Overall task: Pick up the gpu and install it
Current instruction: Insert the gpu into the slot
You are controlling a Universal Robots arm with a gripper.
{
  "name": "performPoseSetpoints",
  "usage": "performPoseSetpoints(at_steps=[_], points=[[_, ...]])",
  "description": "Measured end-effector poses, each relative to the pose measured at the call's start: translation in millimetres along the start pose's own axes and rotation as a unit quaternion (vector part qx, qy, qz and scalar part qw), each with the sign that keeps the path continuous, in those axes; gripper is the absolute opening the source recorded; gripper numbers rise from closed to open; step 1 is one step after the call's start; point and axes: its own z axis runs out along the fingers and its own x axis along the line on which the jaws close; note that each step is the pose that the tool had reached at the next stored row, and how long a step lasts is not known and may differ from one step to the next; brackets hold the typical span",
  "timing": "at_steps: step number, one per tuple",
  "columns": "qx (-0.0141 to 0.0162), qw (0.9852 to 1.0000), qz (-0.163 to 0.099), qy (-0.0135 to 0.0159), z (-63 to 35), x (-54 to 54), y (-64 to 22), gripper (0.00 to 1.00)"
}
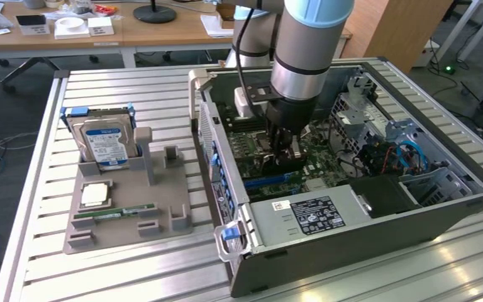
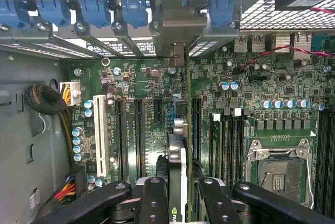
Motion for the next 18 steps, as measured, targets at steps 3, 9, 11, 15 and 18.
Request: performPoseSetpoints(at_steps=[3,9,11,15,18], points=[[-0.0007,1.0,0.0,0.0001,0.0,0.0,-0.3,0.27],[-0.0021,1.0,0.0,0.0001,0.1,-0.1,-1.1,0.27],[-0.0022,1.0,0.0,0.0001,0.0,-0.1,-1.2,0.27],[-0.0021,1.0,0.0,0.0001,0.0,-0.1,-1.0,0.27],[-0.0021,1.0,0.0,0.0001,0.0,0.0,0.0,0.27]])
